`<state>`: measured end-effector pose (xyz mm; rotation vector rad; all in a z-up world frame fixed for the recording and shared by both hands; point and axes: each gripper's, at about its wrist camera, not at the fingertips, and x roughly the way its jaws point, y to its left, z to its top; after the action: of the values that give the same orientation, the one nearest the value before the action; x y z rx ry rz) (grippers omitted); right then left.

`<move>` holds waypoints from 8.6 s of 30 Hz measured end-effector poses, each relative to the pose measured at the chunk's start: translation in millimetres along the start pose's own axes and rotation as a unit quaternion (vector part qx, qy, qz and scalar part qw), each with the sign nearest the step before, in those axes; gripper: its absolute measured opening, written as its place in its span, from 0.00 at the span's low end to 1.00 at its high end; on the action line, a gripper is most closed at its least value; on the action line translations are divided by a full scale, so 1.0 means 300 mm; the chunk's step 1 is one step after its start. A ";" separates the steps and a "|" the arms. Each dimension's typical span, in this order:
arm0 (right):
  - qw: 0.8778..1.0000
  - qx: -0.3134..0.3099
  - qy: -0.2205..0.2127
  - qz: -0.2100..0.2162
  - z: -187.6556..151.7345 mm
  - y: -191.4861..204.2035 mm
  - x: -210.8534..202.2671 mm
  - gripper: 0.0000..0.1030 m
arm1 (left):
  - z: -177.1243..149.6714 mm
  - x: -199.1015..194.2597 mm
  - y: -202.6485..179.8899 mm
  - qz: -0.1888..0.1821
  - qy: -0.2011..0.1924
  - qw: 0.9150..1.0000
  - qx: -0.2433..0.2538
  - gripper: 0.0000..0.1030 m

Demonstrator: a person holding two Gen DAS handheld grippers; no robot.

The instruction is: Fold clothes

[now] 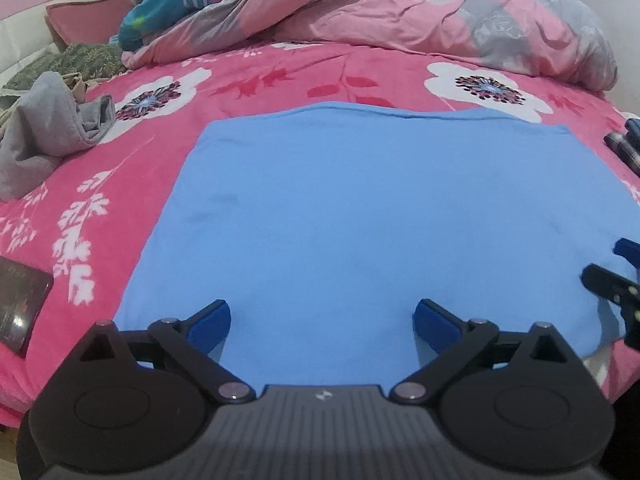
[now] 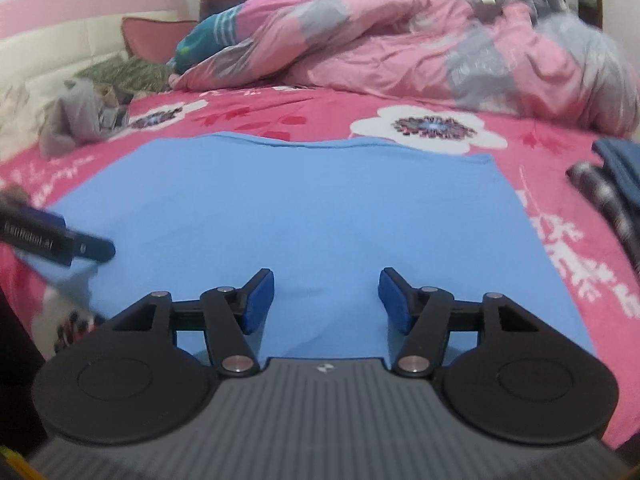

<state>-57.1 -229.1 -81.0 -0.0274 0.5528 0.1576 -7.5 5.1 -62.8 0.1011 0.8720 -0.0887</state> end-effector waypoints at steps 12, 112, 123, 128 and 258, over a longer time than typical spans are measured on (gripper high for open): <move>0.999 -0.032 -0.004 -0.005 -0.019 -0.005 -0.126 0.65 | 0.025 0.010 -0.005 0.006 0.023 1.000 -0.011 0.99; 1.000 -0.008 -0.018 0.001 -0.021 0.004 0.112 0.91 | 0.053 0.084 -0.003 0.007 -0.028 0.999 -0.017 1.00; 1.000 -0.011 -0.001 0.008 0.001 -0.003 0.115 0.92 | 0.110 0.018 0.054 -0.024 -0.066 0.997 -0.020 1.00; 0.999 -0.011 0.026 0.039 0.081 -0.036 0.102 0.93 | 0.220 0.032 0.122 -0.054 -0.104 0.992 -0.043 1.00; 0.930 0.360 0.041 0.063 0.087 -0.670 0.177 0.06 | 0.101 0.210 0.003 -0.112 -0.124 0.986 0.021 1.00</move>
<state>32.4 -418.3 -89.9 0.7215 0.6695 0.0715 55.9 -0.1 -91.8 0.0307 0.6301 -0.3237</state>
